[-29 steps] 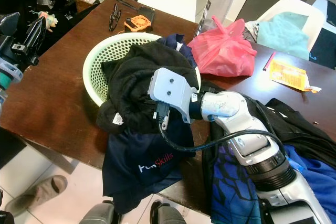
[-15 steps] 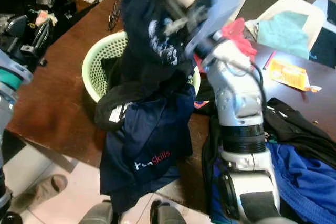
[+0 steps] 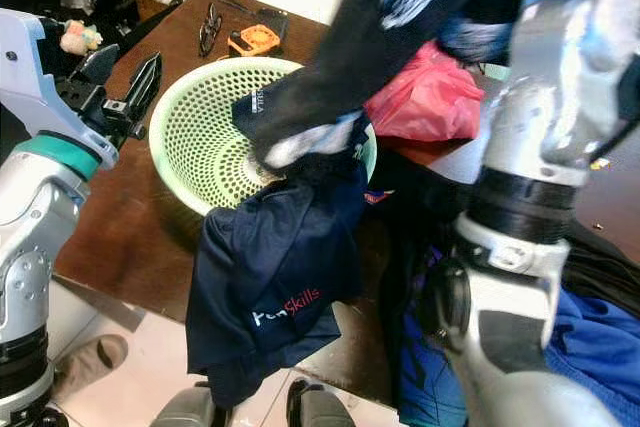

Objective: Hang hanger

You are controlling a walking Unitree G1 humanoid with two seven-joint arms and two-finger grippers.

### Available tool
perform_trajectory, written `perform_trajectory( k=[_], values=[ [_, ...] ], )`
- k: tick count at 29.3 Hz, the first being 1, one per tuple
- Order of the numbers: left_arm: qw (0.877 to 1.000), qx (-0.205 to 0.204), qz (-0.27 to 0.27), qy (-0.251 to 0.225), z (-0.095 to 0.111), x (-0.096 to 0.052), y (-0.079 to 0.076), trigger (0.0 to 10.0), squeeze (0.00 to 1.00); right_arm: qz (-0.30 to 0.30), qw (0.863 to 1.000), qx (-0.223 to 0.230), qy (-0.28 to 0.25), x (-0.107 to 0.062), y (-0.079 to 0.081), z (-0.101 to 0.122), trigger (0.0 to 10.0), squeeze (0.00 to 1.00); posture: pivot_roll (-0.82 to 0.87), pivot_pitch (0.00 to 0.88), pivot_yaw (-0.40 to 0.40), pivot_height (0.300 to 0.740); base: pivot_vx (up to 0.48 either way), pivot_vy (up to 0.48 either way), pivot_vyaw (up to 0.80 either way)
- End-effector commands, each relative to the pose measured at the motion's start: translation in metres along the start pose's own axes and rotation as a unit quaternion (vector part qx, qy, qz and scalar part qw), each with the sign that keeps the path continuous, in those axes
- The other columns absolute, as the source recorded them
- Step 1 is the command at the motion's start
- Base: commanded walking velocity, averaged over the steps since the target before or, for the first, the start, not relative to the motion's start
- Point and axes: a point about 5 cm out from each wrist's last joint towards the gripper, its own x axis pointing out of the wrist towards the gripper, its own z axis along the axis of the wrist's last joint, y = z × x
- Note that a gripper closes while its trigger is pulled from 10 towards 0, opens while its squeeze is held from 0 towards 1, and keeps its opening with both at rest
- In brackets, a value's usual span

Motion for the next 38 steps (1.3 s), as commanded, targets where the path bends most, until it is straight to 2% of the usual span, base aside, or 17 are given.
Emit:
perform_trajectory(
  k=[1,4,6,7,8,10,11,12,14,15,16,17,19,21,24,28,38],
  values=[
    [1.0,0.002,-0.006,0.0,-0.001,0.003,-0.002,10.0,0.0,0.018,0.996,-0.02,-0.084,0.012,0.005,0.035,10.0,0.0,0.05,0.045,-0.023,0.74,0.0,0.0,0.0],
    [1.0,0.003,-0.004,-0.001,-0.002,0.007,-0.003,10.0,0.0,0.015,0.987,-0.106,-0.121,0.02,-0.004,0.053,10.0,0.0,0.04,0.034,-0.017,0.74,0.0,0.0,0.0],
    [1.0,0.003,-0.004,-0.002,-0.002,0.007,-0.003,10.0,0.0,0.007,0.985,-0.124,-0.122,0.02,-0.01,0.054,10.0,0.0,0.04,0.034,-0.017,0.74,0.0,0.0,0.0],
    [1.0,0.003,-0.004,-0.002,-0.002,0.008,-0.004,10.0,0.0,0.006,0.986,-0.136,-0.098,0.018,-0.016,0.046,10.0,0.0,0.03,0.028,-0.015,0.74,0.0,0.0,0.0],
    [1.0,0.003,-0.004,-0.002,-0.002,0.008,-0.004,10.0,0.0,0.006,0.986,-0.136,-0.098,0.018,-0.016,0.046,10.0,0.0,0.03,0.028,-0.015,0.74,0.0,0.0,0.0],
    [1.0,0.003,0.003,-0.006,-0.002,0.01,-0.002,10.0,0.0,0.02,0.993,-0.117,-0.007,-0.001,-0.016,0.007,10.0,0.0,0.03,0.027,-0.02,0.74,0.0,0.0,0.0],
    [1.0,0.003,0.003,-0.006,-0.002,0.01,-0.002,10.0,0.0,0.02,0.993,-0.117,-0.007,-0.001,-0.016,0.007,10.0,0.0,0.03,0.027,-0.02,0.74,0.0,0.0,0.0],
    [1.0,0.003,0.006,-0.008,-0.001,0.01,-0.002,10.0,0.0,0.028,0.993,-0.112,0.023,-0.011,-0.014,-0.006,10.0,0.0,0.03,0.027,-0.02,0.74,0.0,0.0,0.0],
    [1.0,0.003,0.006,-0.008,-0.001,0.01,-0.002,10.0,0.0,0.028,0.993,-0.112,0.023,-0.011,-0.014,-0.006,10.0,0.0,0.03,0.027,-0.02,0.74,0.0,0.0,0.0],
    [1.0,0.022,0.012,-0.017,0.002,0.009,0.001,10.0,0.0,0.07,0.989,-0.083,0.105,-0.042,0.001,-0.038,10.0,0.0,0.03,0.028,-0.019,0.74,0.0,0.0,0.0],
    [1.0,0.022,0.012,-0.017,0.002,0.009,0.001,10.0,0.0,0.07,0.989,-0.083,0.105,-0.042,0.001,-0.038,10.0,0.0,0.03,0.028,-0.019,0.74,0.0,0.0,0.0],
    [0.999,0.033,0.016,-0.023,0.005,0.008,0.004,10.0,0.0,0.091,0.983,-0.071,0.14,-0.059,0.008,-0.051,10.0,0.0,0.03,0.029,-0.019,0.74,0.0,0.0,0.0],
    [0.999,0.033,0.016,-0.023,0.005,0.008,0.004,10.0,0.0,0.091,0.983,-0.071,0.14,-0.059,0.008,-0.051,10.0,0.0,0.03,0.029,-0.019,0.74,0.0,0.0,0.0],
    [0.997,0.06,0.023,-0.039,0.014,0.006,0.011,10.0,0.0,0.111,0.977,-0.06,0.172,-0.08,0.016,-0.061,10.0,0.0,0.04,0.031,-0.016,0.74,0.0,0.0,0.0],
    [0.994,0.089,0.026,-0.058,0.026,0.006,0.02,10.0,0.0,0.096,0.981,-0.048,0.164,-0.081,0.015,-0.059,10.0,0.0,0.05,0.028,-0.008,0.74,0.0,0.0,0.0],
    [0.993,0.099,0.026,-0.063,0.03,0.008,0.023,10.0,0.0,0.087,0.984,-0.043,0.151,-0.076,0.014,-0.057,10.0,0.0,0.05,0.024,-0.004,0.74,0.0,0.0,0.0],
    [0.995,0.08,0.03,-0.056,0.023,0.01,0.017,10.0,0.0,0.084,0.983,-0.031,0.16,-0.08,0.017,-0.06,10.0,0.0,0.05,0.024,-0.002,0.74,0.0,0.0,0.0]
  ],
)
